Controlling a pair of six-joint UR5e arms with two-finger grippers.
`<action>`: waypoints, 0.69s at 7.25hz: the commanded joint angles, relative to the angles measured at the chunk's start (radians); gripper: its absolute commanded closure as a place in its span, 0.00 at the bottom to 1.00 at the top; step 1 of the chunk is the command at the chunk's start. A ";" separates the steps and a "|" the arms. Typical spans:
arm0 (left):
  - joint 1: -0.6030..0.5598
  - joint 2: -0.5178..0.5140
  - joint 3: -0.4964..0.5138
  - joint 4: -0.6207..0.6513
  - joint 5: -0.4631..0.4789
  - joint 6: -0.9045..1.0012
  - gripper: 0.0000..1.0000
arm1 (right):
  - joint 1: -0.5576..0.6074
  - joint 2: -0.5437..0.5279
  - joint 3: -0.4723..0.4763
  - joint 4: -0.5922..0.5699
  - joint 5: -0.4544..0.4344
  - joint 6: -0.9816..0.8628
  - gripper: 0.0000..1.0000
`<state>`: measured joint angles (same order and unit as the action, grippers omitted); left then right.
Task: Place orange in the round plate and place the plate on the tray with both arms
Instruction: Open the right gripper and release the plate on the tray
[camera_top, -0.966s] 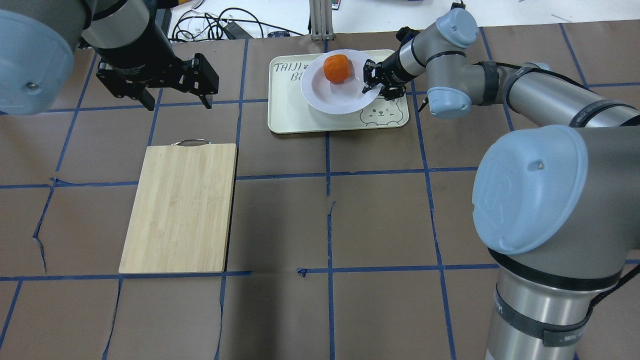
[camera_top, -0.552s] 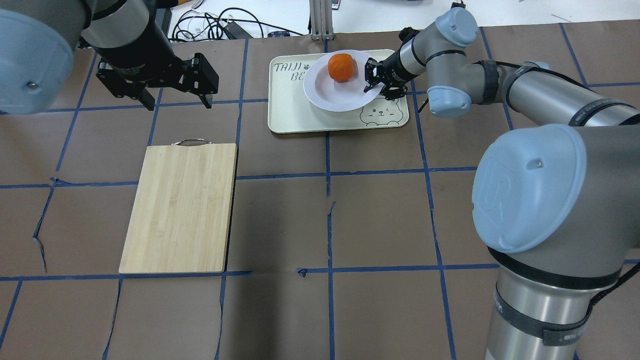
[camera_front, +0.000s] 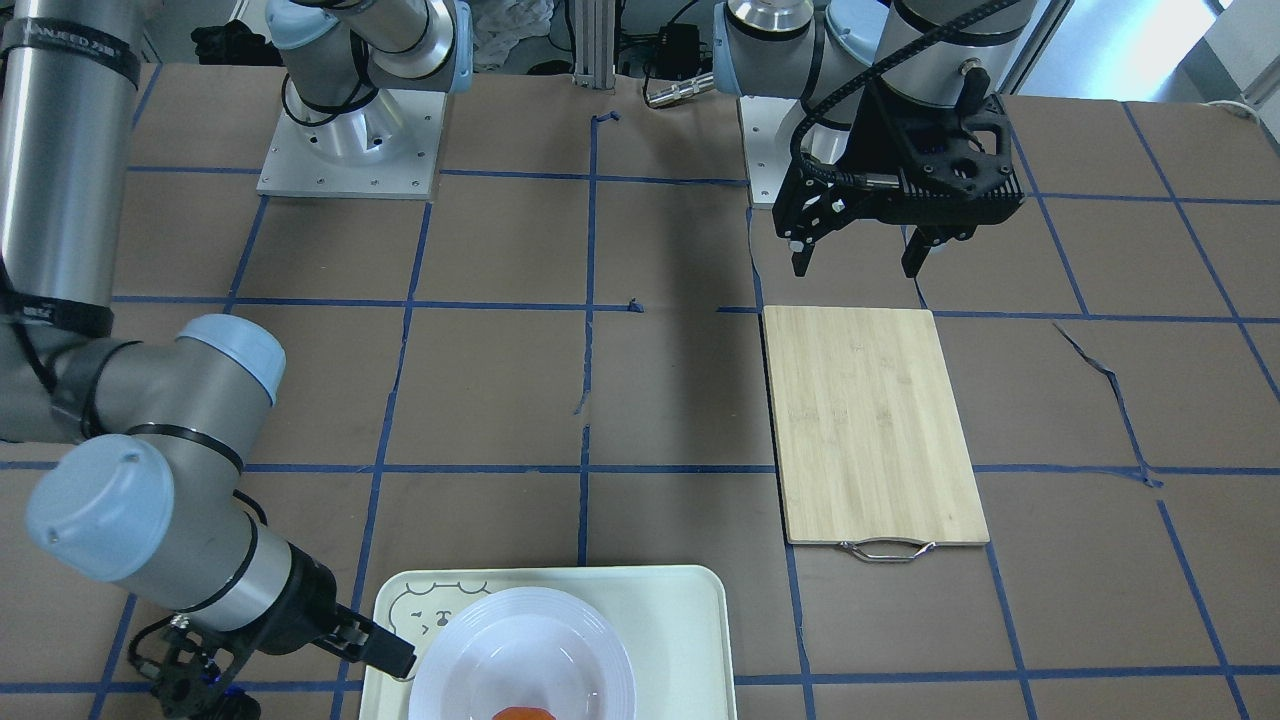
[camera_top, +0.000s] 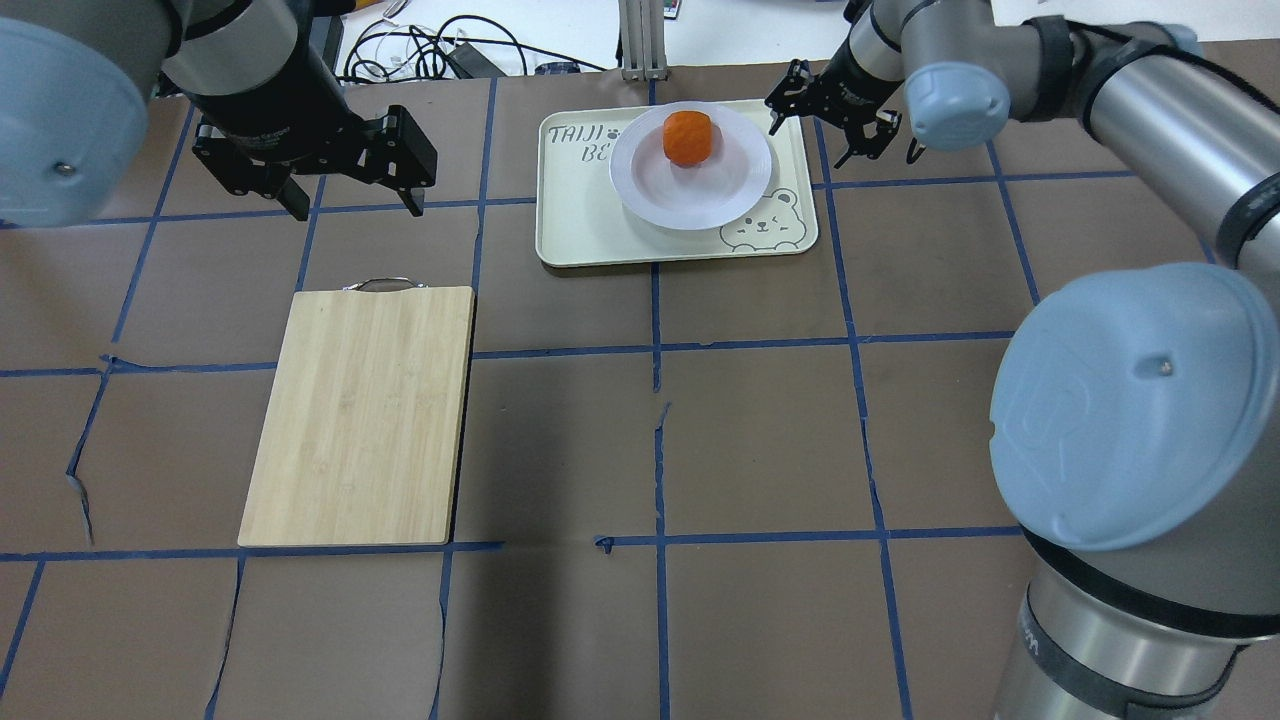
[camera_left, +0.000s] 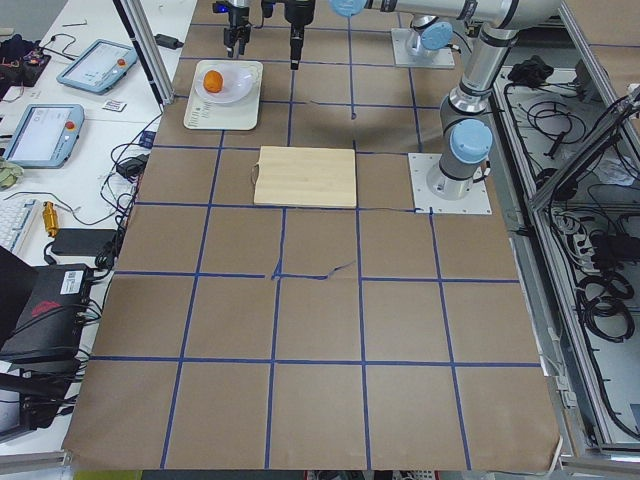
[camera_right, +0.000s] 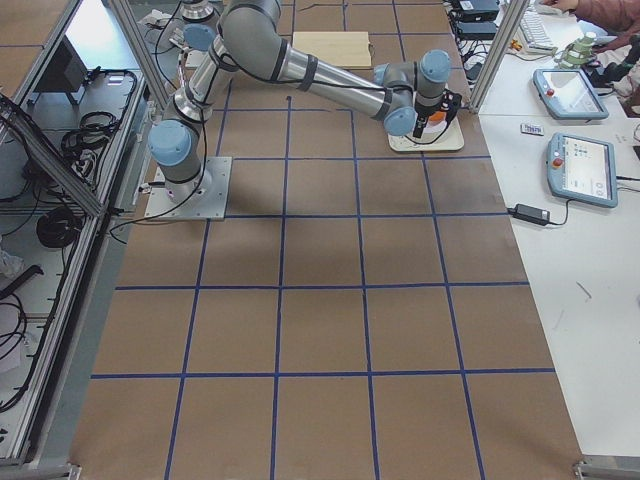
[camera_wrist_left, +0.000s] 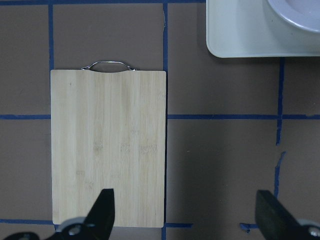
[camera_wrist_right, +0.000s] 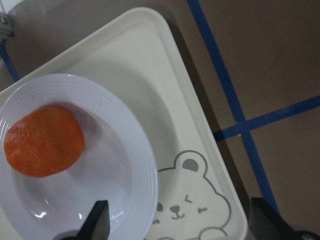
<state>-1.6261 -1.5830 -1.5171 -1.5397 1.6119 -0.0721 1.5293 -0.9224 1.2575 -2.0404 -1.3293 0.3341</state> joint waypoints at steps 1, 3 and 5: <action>0.000 0.000 0.002 0.000 -0.001 0.000 0.00 | 0.029 -0.132 -0.092 0.319 -0.156 -0.166 0.00; 0.000 0.000 0.002 0.000 -0.001 0.000 0.00 | 0.052 -0.351 -0.058 0.591 -0.246 -0.259 0.00; 0.000 0.000 0.000 0.000 0.000 0.000 0.00 | 0.054 -0.499 0.034 0.632 -0.246 -0.320 0.00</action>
<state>-1.6260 -1.5831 -1.5165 -1.5401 1.6111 -0.0721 1.5811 -1.3218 1.2328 -1.4554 -1.5689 0.0598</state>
